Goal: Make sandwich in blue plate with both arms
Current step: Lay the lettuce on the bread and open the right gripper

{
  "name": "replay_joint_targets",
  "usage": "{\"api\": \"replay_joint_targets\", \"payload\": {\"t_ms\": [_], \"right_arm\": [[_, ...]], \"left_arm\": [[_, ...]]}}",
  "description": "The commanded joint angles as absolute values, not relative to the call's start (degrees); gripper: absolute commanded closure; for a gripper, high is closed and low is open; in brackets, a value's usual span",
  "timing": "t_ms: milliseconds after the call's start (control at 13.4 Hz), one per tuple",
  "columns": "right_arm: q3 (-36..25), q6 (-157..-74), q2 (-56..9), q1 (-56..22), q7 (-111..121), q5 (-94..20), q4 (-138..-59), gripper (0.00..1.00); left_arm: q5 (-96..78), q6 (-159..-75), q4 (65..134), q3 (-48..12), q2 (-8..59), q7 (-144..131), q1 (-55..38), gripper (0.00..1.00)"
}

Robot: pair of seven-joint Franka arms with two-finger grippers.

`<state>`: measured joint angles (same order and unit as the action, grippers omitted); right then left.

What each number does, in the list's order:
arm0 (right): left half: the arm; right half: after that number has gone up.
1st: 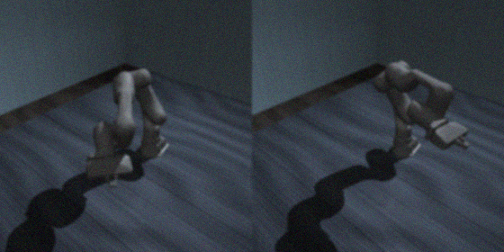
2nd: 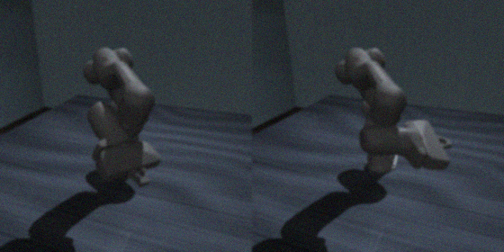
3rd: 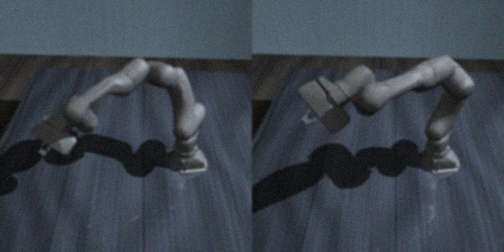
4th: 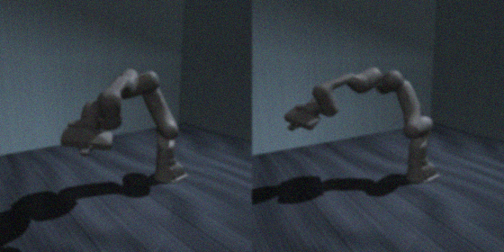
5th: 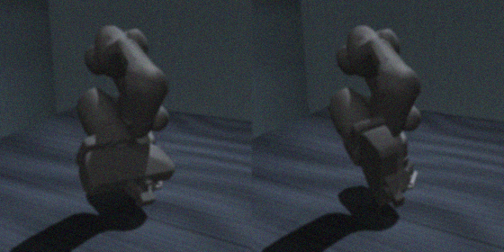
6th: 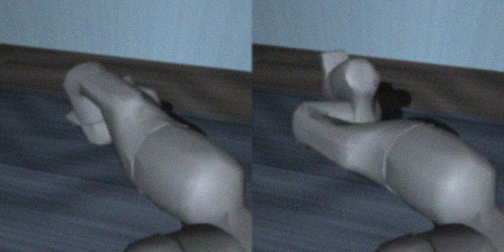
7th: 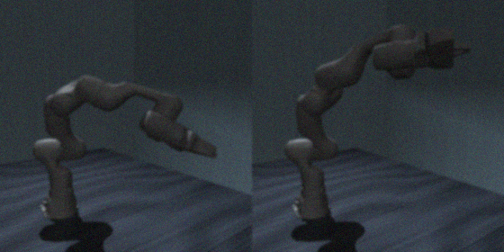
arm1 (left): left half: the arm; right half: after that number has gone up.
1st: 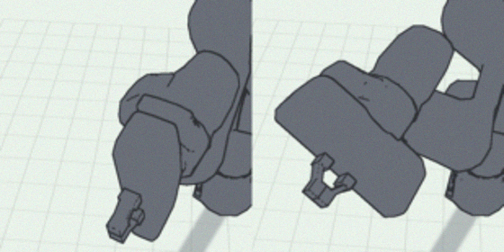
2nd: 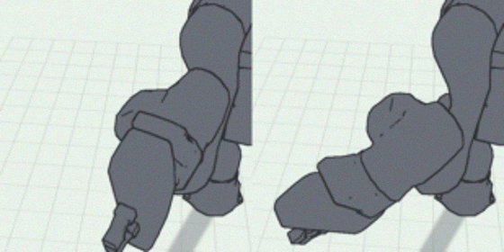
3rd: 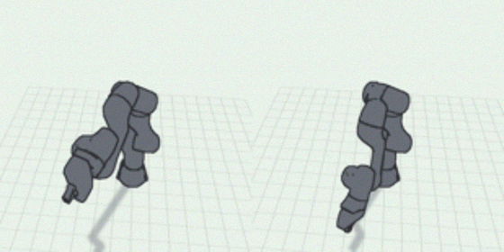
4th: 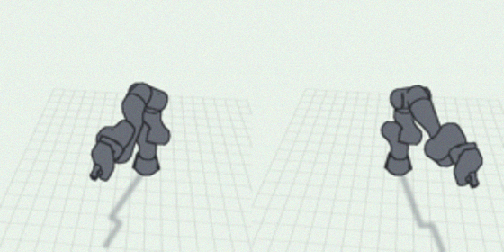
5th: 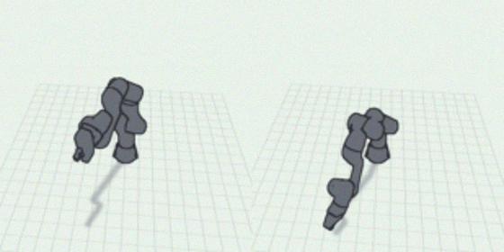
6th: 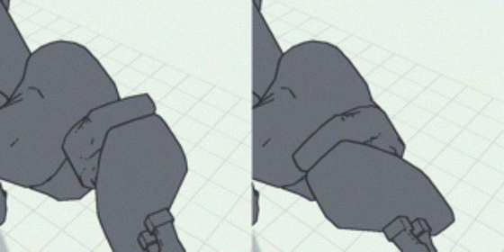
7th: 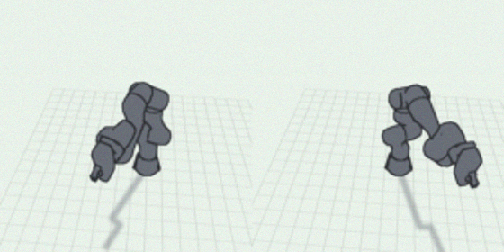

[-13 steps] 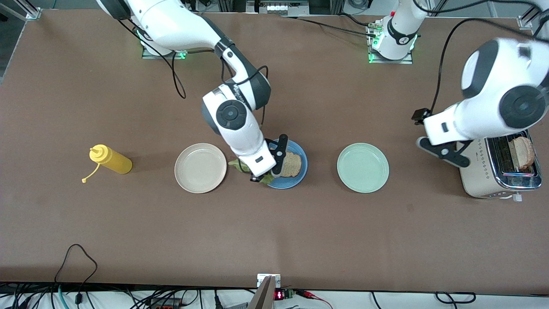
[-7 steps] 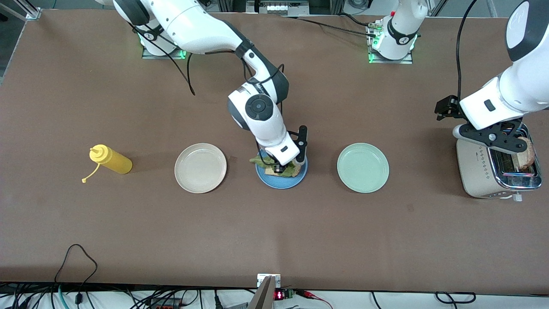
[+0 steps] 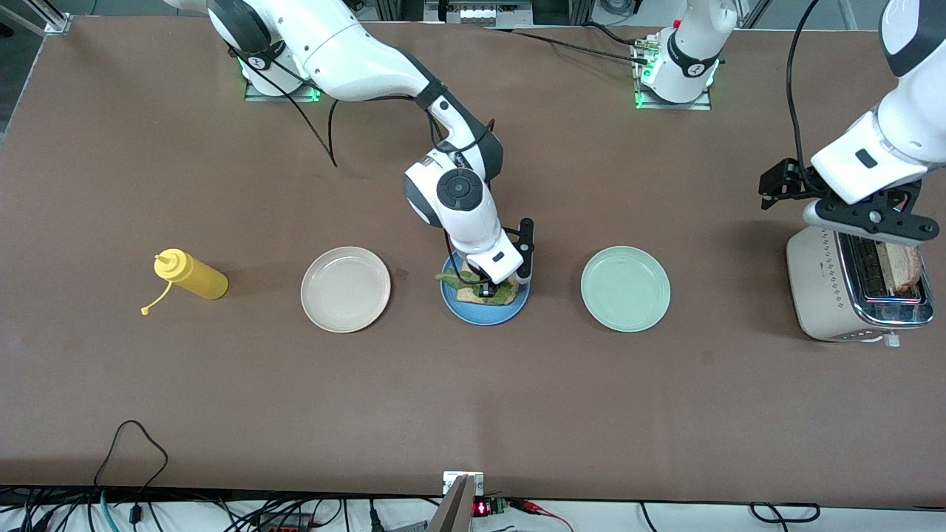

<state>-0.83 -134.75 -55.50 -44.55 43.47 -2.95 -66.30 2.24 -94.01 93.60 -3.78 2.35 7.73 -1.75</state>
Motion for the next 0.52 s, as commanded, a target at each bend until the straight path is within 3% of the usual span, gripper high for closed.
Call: {"api": "replay_joint_targets", "payload": {"t_ms": [0, 149, 298, 447], "right_arm": [[-1.49, -136.32, -57.92, -45.7, 42.8, -2.2, -64.16, 1.0], [-1.49, -136.14, -58.01, -45.79, 42.8, -2.11, -64.25, 0.95], [-1.41, -136.23, -58.44, -46.05, 42.02, -2.11, -64.25, 0.0], [-1.41, -136.58, -58.71, -46.14, 40.09, -2.2, -64.25, 0.0]], "left_arm": [[0.35, -94.76, 98.88, -4.22, -2.29, 7.03, 0.53, 0.0], [0.44, -92.29, 98.0, -4.22, -2.2, 4.32, 0.53, 0.0], [0.44, -91.5, 97.91, -4.13, -1.94, 3.17, 0.62, 0.0], [0.7, -91.67, 97.3, -4.13, -1.67, 3.16, 0.61, 0.0]]}}
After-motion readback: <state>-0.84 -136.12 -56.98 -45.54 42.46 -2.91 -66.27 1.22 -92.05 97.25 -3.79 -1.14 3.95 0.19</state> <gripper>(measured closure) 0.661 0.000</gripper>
